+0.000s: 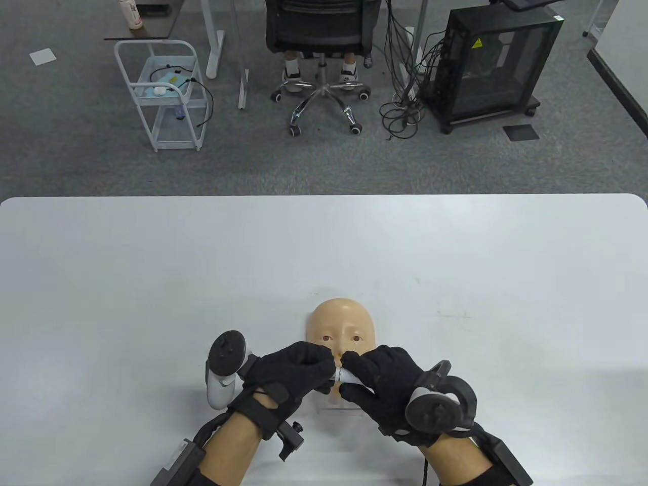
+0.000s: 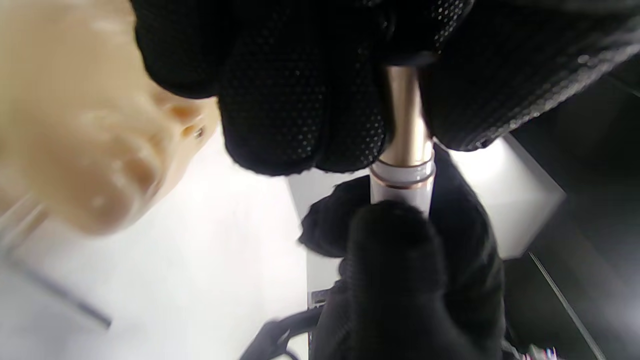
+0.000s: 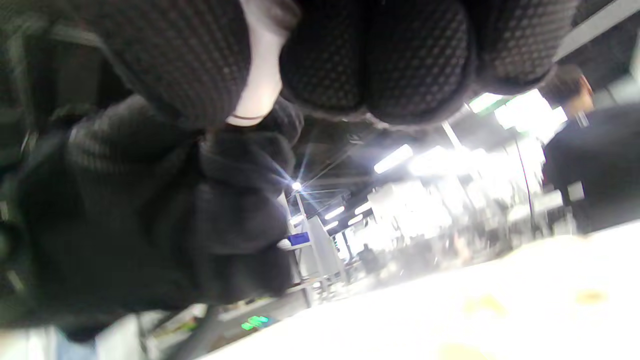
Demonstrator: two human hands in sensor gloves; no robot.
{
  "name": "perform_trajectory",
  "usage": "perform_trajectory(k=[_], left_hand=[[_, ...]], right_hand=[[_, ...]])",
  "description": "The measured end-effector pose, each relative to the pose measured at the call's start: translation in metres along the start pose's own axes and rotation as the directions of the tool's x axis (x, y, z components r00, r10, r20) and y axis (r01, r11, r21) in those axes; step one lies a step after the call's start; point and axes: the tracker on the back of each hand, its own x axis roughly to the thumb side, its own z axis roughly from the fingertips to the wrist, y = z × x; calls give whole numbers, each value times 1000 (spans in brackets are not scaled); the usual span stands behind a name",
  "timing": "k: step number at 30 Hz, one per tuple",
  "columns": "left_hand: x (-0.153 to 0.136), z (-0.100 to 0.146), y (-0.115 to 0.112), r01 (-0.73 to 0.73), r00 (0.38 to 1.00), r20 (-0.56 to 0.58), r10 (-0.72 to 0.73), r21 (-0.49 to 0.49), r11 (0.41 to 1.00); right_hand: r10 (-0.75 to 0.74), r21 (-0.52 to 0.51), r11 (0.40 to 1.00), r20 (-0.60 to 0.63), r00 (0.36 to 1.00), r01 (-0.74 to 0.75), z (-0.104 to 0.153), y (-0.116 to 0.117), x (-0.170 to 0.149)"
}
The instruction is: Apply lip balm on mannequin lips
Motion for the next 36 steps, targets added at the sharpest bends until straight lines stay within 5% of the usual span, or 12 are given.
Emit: perform_trajectory(k=[3, 8, 10, 13, 24, 33, 36], left_hand=[[21, 2, -6, 227, 953, 200, -228, 32, 973], [44, 9, -14, 452, 774, 435, -459, 127, 883], [48, 11, -17, 501, 721, 477, -503, 143, 854], [48, 11, -20, 523, 709, 479, -518, 136, 841], [33, 5, -17, 446, 813, 377, -444, 88, 891], [28, 4, -17, 400, 851, 340, -400, 73, 914], [27, 4, -17, 407, 851, 324, -412, 88, 909]], right_hand=[[-248, 40, 966, -147, 958, 256, 0, -1, -17], [-566, 56, 774, -384, 729, 631, 0, 9, -39], [-627, 46, 676, -488, 607, 735, 2, 15, -44], [-639, 41, 608, -567, 520, 793, 5, 19, -50], [-620, -15, 676, -552, 558, 737, 7, 18, -52], [-611, -23, 716, -503, 611, 698, 6, 13, -48], [-632, -56, 701, -510, 584, 710, 7, 16, -50]])
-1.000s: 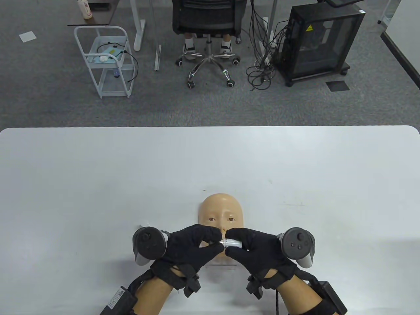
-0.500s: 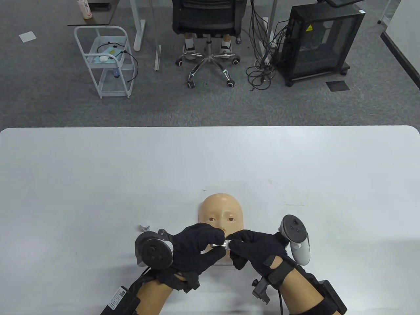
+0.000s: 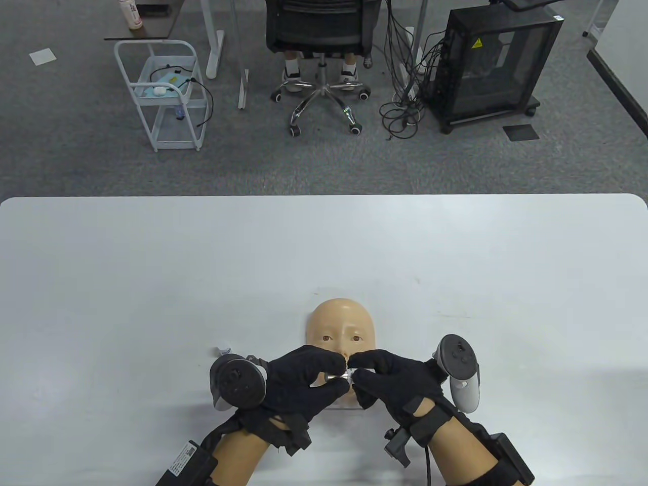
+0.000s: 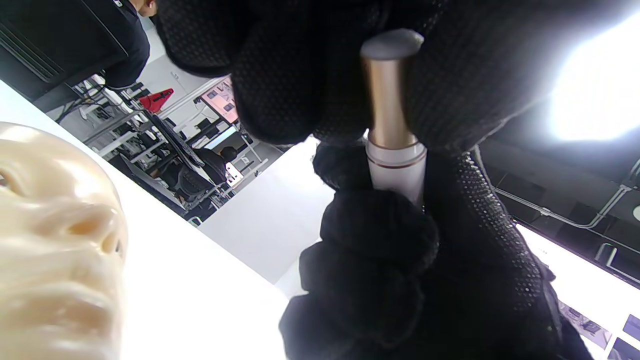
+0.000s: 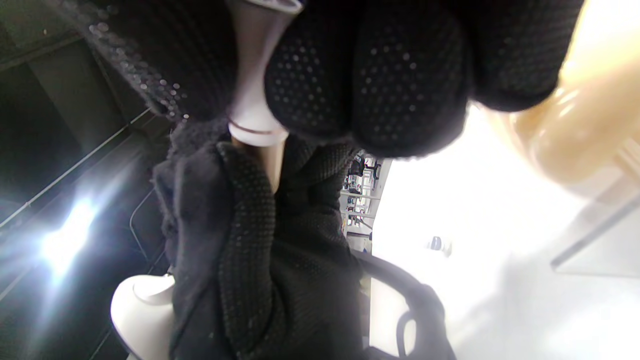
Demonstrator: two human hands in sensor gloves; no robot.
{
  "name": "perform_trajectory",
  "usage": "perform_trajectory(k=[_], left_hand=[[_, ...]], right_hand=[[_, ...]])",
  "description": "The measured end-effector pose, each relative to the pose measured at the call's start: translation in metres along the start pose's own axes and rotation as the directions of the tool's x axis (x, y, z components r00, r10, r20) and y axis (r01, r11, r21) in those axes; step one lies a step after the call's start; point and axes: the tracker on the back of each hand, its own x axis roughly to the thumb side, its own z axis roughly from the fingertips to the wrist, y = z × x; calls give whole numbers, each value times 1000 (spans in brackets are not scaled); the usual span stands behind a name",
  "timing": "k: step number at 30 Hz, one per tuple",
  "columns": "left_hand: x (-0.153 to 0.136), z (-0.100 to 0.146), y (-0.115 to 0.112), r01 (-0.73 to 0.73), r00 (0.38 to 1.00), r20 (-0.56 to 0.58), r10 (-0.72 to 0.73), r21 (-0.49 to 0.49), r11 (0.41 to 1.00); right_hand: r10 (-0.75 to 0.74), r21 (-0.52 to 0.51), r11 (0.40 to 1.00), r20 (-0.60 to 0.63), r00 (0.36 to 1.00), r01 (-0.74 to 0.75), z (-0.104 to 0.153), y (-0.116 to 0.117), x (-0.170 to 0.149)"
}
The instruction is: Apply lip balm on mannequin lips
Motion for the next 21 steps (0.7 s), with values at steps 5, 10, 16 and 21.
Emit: perform_trajectory(k=[5, 10, 16, 21], left_hand=[[-2, 0, 4, 25, 999, -43, -24, 26, 999], [-33, -8, 13, -80, 975, -202, 94, 76, 994], [-68, -33, 6, -29, 885, -465, -6, -67, 997], [-97, -60, -22, 160, 822, -517, -238, -193, 968]], right_hand=[[-17, -40, 999, 49, 999, 19, 3, -7, 6], [109, -194, 978, 142, 984, -80, 11, -31, 22], [368, -352, 887, 150, 918, -298, 19, -51, 36], [467, -387, 839, 149, 871, -384, 20, -47, 40]])
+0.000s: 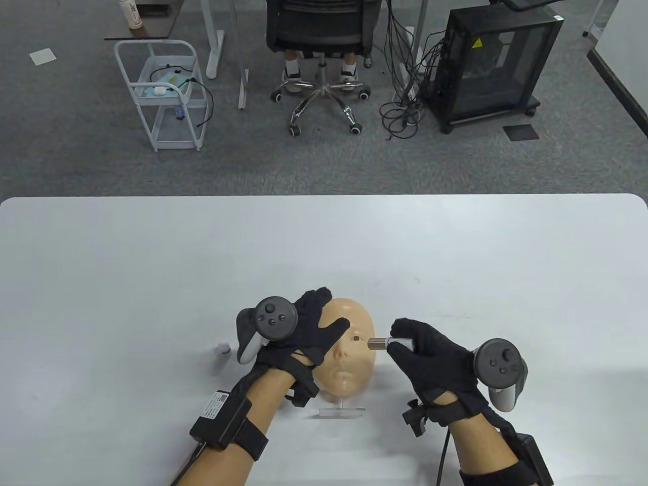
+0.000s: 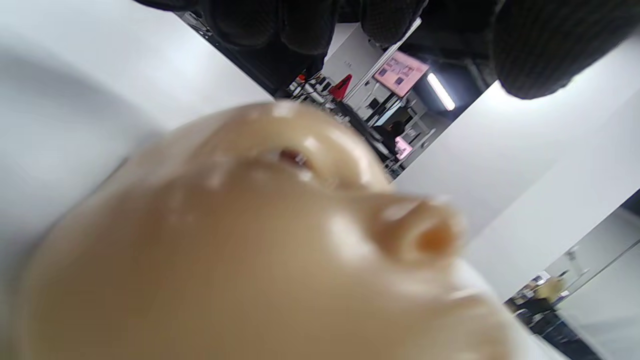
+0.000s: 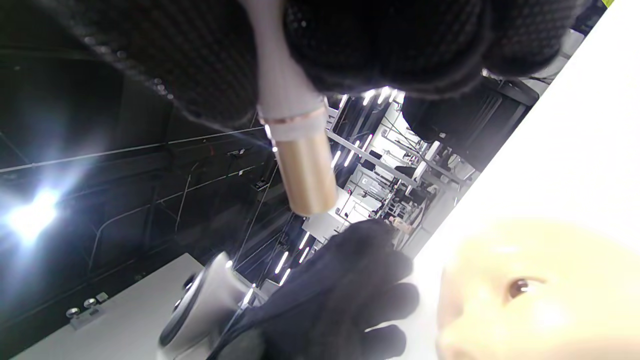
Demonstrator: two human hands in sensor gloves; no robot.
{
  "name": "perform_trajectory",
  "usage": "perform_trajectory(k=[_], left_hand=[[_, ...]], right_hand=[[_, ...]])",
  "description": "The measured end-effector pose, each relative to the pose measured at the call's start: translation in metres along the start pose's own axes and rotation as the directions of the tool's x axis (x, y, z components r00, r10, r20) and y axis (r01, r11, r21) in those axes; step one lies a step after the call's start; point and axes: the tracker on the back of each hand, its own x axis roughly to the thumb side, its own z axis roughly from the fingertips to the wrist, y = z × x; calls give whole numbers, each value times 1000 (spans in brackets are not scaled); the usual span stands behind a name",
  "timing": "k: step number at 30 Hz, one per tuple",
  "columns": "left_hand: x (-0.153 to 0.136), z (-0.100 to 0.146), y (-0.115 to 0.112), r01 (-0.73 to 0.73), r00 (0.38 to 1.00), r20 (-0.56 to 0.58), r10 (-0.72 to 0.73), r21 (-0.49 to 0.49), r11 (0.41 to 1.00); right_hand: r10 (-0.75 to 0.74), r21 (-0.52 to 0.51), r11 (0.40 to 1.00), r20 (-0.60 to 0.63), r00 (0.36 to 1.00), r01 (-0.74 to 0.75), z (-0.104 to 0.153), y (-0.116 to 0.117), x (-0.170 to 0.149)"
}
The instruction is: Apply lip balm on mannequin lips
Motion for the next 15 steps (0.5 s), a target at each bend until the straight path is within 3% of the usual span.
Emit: perform_trajectory(k=[7, 11, 13, 15], left_hand=[[2, -30, -8, 203, 978, -20, -206, -111, 973], [-3, -36, -15, 137, 988, -55, -147, -159, 978], [-3, -39, -19, 165, 982, -57, -180, -212, 963], [-3, -40, -21, 204, 975, -47, -216, -190, 960]], right_hand=[[74, 23, 997, 23, 997, -75, 0, 8, 0], [116, 65, 991, 34, 993, -118, -1, 16, 0], [176, 74, 981, 68, 982, -181, 1, 23, 3], [254, 82, 961, 121, 960, -265, 3, 32, 9]])
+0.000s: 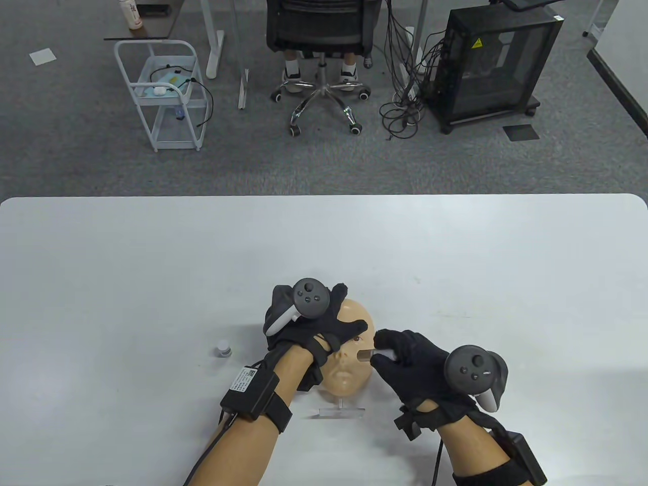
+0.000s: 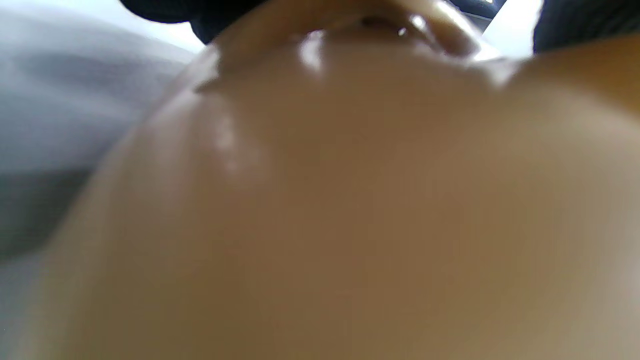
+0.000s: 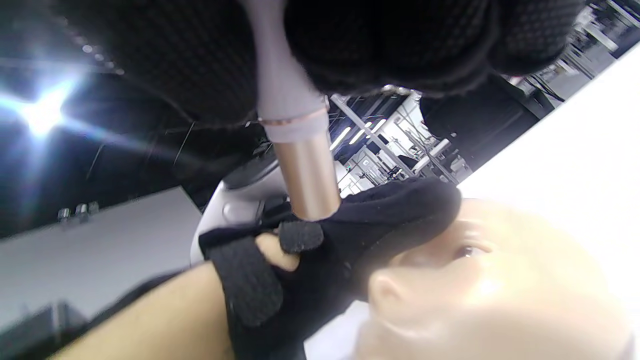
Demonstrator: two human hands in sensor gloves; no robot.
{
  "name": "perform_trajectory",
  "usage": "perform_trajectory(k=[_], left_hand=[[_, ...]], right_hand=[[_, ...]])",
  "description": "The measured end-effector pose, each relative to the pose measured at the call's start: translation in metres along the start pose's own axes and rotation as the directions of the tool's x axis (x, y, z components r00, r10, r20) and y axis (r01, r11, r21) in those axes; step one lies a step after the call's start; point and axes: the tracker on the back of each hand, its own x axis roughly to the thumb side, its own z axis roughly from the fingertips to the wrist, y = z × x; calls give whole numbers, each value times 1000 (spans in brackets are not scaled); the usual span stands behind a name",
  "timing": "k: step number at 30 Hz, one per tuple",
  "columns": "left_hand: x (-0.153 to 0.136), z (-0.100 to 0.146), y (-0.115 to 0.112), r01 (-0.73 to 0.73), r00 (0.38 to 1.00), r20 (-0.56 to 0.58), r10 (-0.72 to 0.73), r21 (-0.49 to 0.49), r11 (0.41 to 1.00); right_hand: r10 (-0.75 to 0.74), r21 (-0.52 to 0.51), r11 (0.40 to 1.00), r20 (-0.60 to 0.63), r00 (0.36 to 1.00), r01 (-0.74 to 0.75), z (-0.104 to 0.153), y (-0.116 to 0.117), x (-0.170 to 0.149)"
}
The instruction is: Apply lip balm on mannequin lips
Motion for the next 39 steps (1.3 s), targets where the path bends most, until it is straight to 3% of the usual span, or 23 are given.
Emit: perform_trajectory(k=[7, 13, 28, 39], left_hand=[[1, -1, -3, 22, 999, 31, -22, 10, 1000], [2, -1, -3, 31, 999, 35, -32, 12, 999], [2, -1, -4, 36, 999, 34, -36, 8, 999], [2, 0, -4, 35, 999, 33, -35, 2, 999]], right_hand=[[254, 38, 963, 191, 948, -266, 3, 37, 34], [372, 27, 918, 283, 884, -396, 5, 55, 48], [433, 51, 881, 311, 846, -470, 4, 69, 47], [445, 19, 880, 311, 840, -474, 4, 62, 46]])
